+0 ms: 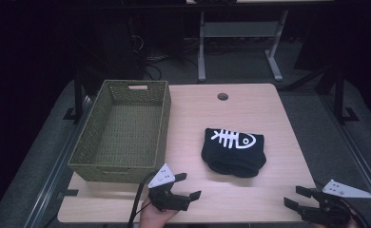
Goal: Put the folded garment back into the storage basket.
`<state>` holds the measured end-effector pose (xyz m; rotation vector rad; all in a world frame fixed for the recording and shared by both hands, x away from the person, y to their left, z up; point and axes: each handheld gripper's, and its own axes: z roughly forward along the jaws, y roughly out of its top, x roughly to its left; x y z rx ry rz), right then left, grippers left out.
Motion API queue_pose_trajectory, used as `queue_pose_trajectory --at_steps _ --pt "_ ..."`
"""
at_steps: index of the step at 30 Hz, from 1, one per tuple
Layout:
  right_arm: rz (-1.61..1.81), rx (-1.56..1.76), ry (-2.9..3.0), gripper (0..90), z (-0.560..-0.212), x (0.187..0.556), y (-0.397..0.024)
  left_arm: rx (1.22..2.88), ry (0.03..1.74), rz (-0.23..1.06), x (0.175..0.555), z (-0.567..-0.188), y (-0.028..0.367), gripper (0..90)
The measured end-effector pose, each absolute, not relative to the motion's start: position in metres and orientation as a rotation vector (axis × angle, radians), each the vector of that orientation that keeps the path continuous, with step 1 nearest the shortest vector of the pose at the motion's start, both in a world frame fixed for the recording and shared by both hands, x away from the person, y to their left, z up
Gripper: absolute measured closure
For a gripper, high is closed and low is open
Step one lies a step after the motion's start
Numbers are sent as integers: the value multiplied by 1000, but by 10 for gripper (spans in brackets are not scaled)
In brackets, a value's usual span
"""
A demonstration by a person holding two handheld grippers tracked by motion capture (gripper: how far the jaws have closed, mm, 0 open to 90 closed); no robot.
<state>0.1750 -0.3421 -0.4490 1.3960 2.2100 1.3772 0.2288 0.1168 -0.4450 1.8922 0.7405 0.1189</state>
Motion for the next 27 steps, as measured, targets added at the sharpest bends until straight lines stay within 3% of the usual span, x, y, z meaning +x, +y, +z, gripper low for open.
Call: queue_pose_trajectory --at_steps 27 --pt "1347 1323 2334 204 -414 254 -313 1898 785 106 287 -432 72 183"
